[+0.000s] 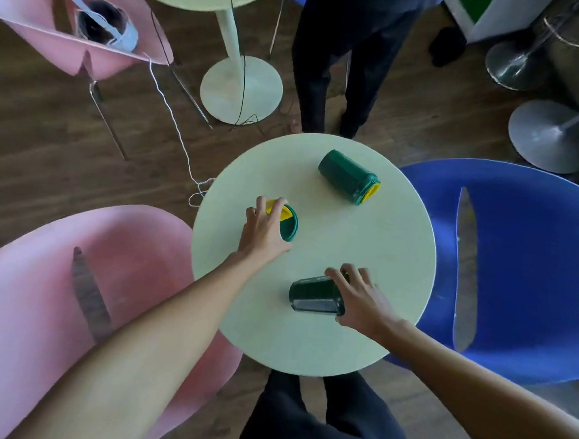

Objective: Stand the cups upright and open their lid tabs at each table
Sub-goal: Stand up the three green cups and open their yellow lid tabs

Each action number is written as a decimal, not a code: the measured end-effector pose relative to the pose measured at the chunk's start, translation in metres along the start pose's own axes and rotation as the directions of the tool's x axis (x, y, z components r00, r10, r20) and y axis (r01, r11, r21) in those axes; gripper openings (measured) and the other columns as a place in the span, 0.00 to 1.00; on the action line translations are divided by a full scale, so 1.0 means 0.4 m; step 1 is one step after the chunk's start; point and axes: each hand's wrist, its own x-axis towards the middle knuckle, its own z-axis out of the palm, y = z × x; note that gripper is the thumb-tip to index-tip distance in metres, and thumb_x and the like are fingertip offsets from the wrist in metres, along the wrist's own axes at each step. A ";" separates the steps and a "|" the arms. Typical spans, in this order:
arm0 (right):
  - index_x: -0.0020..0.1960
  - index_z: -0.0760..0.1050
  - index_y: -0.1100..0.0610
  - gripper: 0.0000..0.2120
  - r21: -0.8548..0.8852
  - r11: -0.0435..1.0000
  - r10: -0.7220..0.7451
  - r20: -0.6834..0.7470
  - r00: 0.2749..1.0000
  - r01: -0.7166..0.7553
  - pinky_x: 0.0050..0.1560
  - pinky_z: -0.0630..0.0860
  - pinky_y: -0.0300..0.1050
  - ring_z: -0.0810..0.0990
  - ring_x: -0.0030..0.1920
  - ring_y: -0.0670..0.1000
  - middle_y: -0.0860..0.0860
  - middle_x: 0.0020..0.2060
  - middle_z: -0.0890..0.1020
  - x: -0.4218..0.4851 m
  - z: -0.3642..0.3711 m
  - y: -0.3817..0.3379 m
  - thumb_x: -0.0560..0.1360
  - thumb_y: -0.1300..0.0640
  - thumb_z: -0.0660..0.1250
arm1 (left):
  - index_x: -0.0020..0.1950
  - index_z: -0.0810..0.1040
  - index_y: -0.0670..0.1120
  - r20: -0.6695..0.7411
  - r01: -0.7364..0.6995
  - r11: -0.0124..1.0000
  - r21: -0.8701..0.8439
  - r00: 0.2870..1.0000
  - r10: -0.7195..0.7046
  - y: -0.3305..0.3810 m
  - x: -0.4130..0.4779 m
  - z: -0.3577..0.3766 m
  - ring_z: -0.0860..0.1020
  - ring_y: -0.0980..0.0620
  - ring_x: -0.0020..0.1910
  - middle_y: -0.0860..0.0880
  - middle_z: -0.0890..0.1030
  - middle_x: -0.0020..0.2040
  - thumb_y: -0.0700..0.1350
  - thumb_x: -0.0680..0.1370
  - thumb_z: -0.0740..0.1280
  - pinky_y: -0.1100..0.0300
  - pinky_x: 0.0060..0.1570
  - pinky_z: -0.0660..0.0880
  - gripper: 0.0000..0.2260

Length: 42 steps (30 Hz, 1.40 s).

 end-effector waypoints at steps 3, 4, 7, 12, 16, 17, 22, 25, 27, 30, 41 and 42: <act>0.68 0.61 0.49 0.41 -0.021 1.000 -0.022 -0.066 0.998 0.020 0.46 0.79 0.55 0.72 0.59 0.60 0.55 0.64 0.71 0.013 -0.012 -0.026 0.60 0.53 0.76 | 0.72 0.64 0.53 0.034 -0.015 0.999 -0.039 0.999 0.017 -0.011 -0.002 -0.001 0.66 0.39 0.64 0.45 0.61 0.70 0.48 0.66 0.78 0.48 0.57 0.74 0.38; 0.68 0.61 0.50 0.42 -0.024 0.999 -0.030 -0.081 0.996 0.028 0.47 0.79 0.56 0.72 0.60 0.60 0.55 0.64 0.71 0.019 -0.016 -0.038 0.59 0.52 0.77 | 0.73 0.64 0.54 0.046 -0.008 0.996 -0.085 0.999 0.012 -0.018 -0.001 -0.004 0.65 0.39 0.65 0.45 0.61 0.70 0.49 0.66 0.78 0.48 0.60 0.72 0.38; 0.69 0.63 0.51 0.46 -0.022 0.997 -0.077 -0.110 0.991 0.075 0.55 0.76 0.56 0.71 0.62 0.60 0.56 0.67 0.71 0.035 -0.021 -0.073 0.57 0.45 0.80 | 0.74 0.65 0.54 0.064 0.013 0.968 -0.251 0.998 0.003 -0.039 0.001 -0.023 0.68 0.42 0.67 0.44 0.65 0.69 0.51 0.69 0.76 0.53 0.65 0.67 0.36; 0.72 0.63 0.47 0.41 0.023 0.998 -0.055 -0.076 0.996 0.056 0.64 0.69 0.56 0.67 0.66 0.59 0.54 0.69 0.67 0.055 -0.017 -0.091 0.64 0.40 0.75 | 0.73 0.67 0.50 0.057 0.056 0.954 -0.293 0.998 -0.041 -0.051 0.009 -0.051 0.72 0.44 0.66 0.43 0.73 0.66 0.44 0.74 0.71 0.56 0.62 0.67 0.29; 0.72 0.63 0.46 0.35 0.096 0.995 0.006 -0.031 1.000 -0.003 0.62 0.70 0.54 0.68 0.65 0.59 0.54 0.67 0.67 0.074 -0.012 -0.108 0.68 0.47 0.73 | 0.71 0.70 0.48 0.075 0.083 0.957 -0.277 0.995 -0.065 -0.049 0.020 -0.062 0.72 0.43 0.65 0.43 0.75 0.66 0.42 0.75 0.70 0.55 0.62 0.68 0.24; 0.72 0.62 0.46 0.38 0.089 0.996 0.008 -0.002 1.000 -0.007 0.63 0.69 0.55 0.67 0.66 0.60 0.54 0.69 0.66 0.080 -0.009 -0.115 0.67 0.46 0.74 | 0.71 0.70 0.48 0.076 0.085 0.958 -0.273 0.995 -0.067 -0.050 0.022 -0.063 0.72 0.43 0.65 0.43 0.74 0.67 0.42 0.75 0.70 0.55 0.61 0.69 0.24; 0.75 0.57 0.47 0.43 0.069 0.998 -0.001 0.193 0.981 -0.012 0.63 0.72 0.57 0.64 0.70 0.60 0.52 0.74 0.61 0.099 0.029 -0.125 0.66 0.50 0.75 | 0.72 0.69 0.49 0.084 0.089 0.962 -0.258 0.994 -0.070 -0.058 0.026 -0.056 0.73 0.42 0.64 0.43 0.74 0.67 0.44 0.76 0.69 0.53 0.60 0.69 0.24; 0.74 0.58 0.50 0.44 0.129 0.992 -0.030 0.219 0.975 0.001 0.62 0.73 0.54 0.68 0.68 0.59 0.54 0.69 0.66 0.100 0.041 -0.120 0.64 0.54 0.76 | 0.71 0.69 0.49 0.086 0.091 0.962 -0.256 0.994 -0.071 -0.058 0.028 -0.053 0.73 0.41 0.64 0.43 0.74 0.67 0.44 0.76 0.69 0.53 0.61 0.70 0.23; 0.73 0.60 0.51 0.43 0.166 0.986 -0.036 0.192 0.981 0.004 0.62 0.72 0.52 0.71 0.64 0.60 0.55 0.65 0.69 0.094 0.043 -0.117 0.62 0.53 0.75 | 0.71 0.69 0.48 0.088 0.090 0.962 -0.258 0.994 -0.069 -0.056 0.032 -0.054 0.73 0.41 0.64 0.44 0.75 0.67 0.43 0.76 0.69 0.52 0.61 0.70 0.23; 0.70 0.61 0.51 0.40 0.265 0.964 -0.017 0.096 0.995 -0.009 0.55 0.76 0.52 0.74 0.59 0.60 0.55 0.62 0.69 0.075 0.028 -0.118 0.62 0.52 0.74 | 0.70 0.70 0.48 0.093 0.095 0.961 -0.261 0.993 -0.073 -0.053 0.038 -0.057 0.74 0.41 0.63 0.44 0.76 0.66 0.43 0.76 0.70 0.52 0.60 0.70 0.23; 0.72 0.63 0.48 0.42 0.093 0.994 0.074 -0.148 0.986 -0.060 0.59 0.73 0.54 0.66 0.67 0.59 0.53 0.69 0.66 0.067 -0.038 -0.171 0.62 0.40 0.75 | 0.68 0.72 0.49 0.090 0.103 0.948 -0.301 0.993 -0.079 -0.058 0.033 -0.066 0.75 0.40 0.61 0.45 0.78 0.64 0.44 0.74 0.71 0.50 0.60 0.74 0.23; 0.72 0.62 0.47 0.44 0.086 0.994 0.074 -0.137 0.988 -0.063 0.61 0.71 0.55 0.65 0.67 0.59 0.52 0.71 0.64 0.068 -0.036 -0.178 0.61 0.38 0.74 | 0.68 0.72 0.49 0.091 0.102 0.947 -0.305 0.993 -0.078 -0.058 0.032 -0.066 0.75 0.40 0.61 0.45 0.78 0.64 0.44 0.74 0.71 0.50 0.60 0.74 0.23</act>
